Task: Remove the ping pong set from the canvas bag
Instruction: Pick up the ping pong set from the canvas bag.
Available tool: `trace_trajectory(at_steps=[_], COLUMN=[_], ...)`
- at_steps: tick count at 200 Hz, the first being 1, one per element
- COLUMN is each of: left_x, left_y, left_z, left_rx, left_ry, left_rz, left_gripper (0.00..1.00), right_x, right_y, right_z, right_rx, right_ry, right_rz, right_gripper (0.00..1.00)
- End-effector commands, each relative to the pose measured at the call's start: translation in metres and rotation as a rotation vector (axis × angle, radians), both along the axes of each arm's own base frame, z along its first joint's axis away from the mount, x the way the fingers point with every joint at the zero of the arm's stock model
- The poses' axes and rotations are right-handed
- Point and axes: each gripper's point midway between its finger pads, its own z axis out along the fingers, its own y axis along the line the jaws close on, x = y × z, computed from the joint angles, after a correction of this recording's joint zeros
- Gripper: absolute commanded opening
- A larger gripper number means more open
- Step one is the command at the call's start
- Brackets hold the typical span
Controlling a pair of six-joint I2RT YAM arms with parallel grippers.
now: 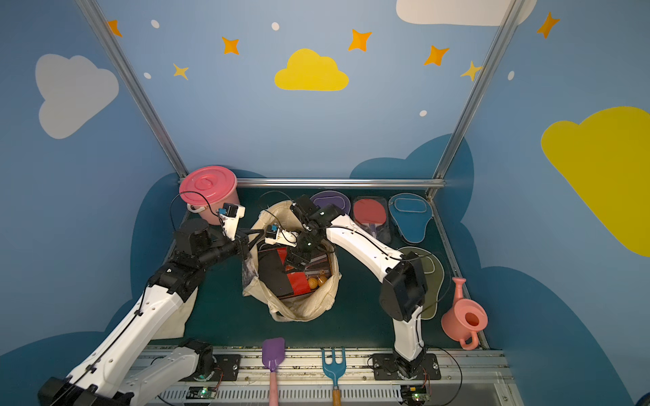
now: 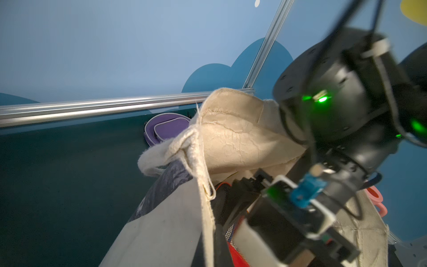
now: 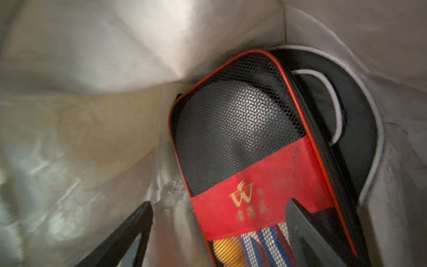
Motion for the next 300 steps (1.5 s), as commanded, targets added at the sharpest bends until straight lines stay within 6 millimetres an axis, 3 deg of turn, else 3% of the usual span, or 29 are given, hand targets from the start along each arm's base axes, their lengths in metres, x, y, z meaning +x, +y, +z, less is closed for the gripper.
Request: trace_trajectory(at_steps=[1, 28, 82, 131, 199, 235, 276, 286, 300], left_x=[0.006, 0.011, 0.007, 0.008, 0.008, 0.008, 0.009, 0.008, 0.008], left_y=[-0.007, -0.010, -0.015, -0.019, -0.018, -0.018, -0.017, -0.017, -0.018], left_z=[0.029, 0.013, 0.006, 0.002, 0.004, 0.005, 0.006, 0.007, 0.007], left_rx=[-0.056, -0.057, -0.059, -0.061, -0.062, -0.066, -0.068, -0.071, -0.077], left_ry=[-0.144, -0.119, -0.128, -0.117, -0.124, -0.125, -0.127, -0.128, -0.125], left_rz=[-0.045, -0.064, -0.112, -0.138, -0.141, -0.142, -0.137, -0.139, -0.142], left_gripper=[0.04, 0.04, 0.04, 0.04, 0.04, 0.04, 0.04, 0.04, 0.04], right_x=[0.015, 0.041, 0.076, 0.073, 0.057, 0.051, 0.044, 0.042, 0.038], right_y=[0.007, 0.011, 0.010, 0.011, -0.013, -0.024, -0.040, -0.045, -0.053], right_z=[-0.001, -0.017, -0.040, -0.074, -0.115, -0.114, -0.101, -0.095, -0.089], right_rx=[0.024, 0.007, -0.008, -0.079, -0.218, -0.230, -0.226, -0.208, -0.194], right_ry=[-0.010, -0.021, 0.028, 0.148, 0.309, 0.389, 0.436, 0.443, 0.436], right_rz=[0.024, -0.009, -0.037, -0.001, -0.016, -0.046, -0.097, -0.114, -0.132], right_gripper=[0.88, 0.88, 0.89, 0.89, 0.85, 0.55, 0.07, 0.00, 0.00])
